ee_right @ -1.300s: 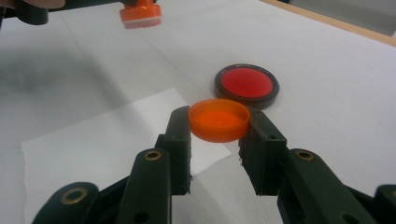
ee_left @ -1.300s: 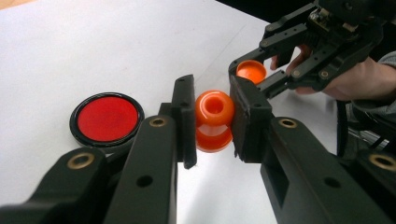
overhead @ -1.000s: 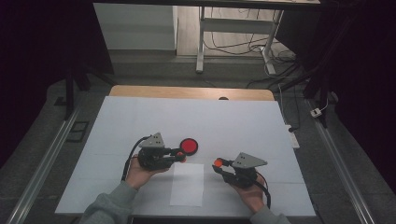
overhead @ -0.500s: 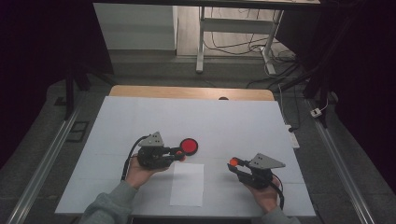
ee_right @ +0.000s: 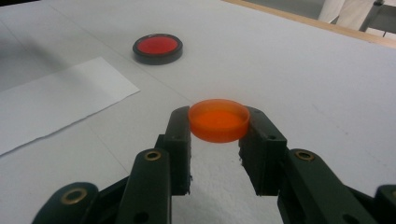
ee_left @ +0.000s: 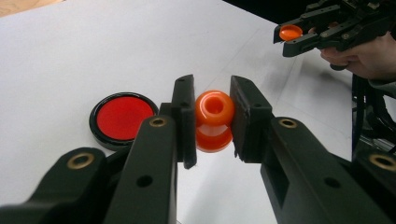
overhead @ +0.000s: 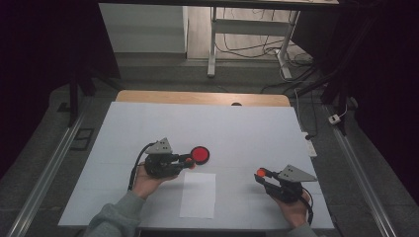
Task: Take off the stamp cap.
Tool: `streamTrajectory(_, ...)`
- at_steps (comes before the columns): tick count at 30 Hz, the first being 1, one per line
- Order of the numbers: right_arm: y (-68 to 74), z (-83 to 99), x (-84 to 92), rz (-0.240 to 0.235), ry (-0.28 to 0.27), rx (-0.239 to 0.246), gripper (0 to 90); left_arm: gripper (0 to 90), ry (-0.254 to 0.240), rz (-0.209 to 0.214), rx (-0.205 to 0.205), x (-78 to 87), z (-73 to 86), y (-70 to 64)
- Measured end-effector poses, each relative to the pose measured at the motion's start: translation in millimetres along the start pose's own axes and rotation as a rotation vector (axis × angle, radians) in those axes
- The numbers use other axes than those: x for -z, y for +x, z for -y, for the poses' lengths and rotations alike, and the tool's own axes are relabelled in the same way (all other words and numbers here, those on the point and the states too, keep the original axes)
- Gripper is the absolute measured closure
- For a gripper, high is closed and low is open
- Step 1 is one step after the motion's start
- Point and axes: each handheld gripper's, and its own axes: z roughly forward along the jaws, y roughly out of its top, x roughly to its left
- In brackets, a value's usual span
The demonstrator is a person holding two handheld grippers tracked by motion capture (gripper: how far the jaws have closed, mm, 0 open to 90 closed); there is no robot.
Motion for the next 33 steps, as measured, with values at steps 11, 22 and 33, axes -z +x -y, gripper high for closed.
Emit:
streamTrajectory(11,0.7,-0.2,-1.9,-0.008,0.001,0.004,64.5,72.8,-0.012,-0.013,-0.006,2.5,-3.8,-0.3)
streamTrajectory(22,0.3,0.6,-1.0,0.001,0.009,0.003,64.5,72.8,-0.027,-0.023,-0.014,1.6,-11.4,3.0)
streamTrajectory(33,-0.3,1.2,-1.1,0.011,0.014,-0.003,64.5,72.8,-0.049,-0.032,-0.025,3.2,-21.2,5.9)
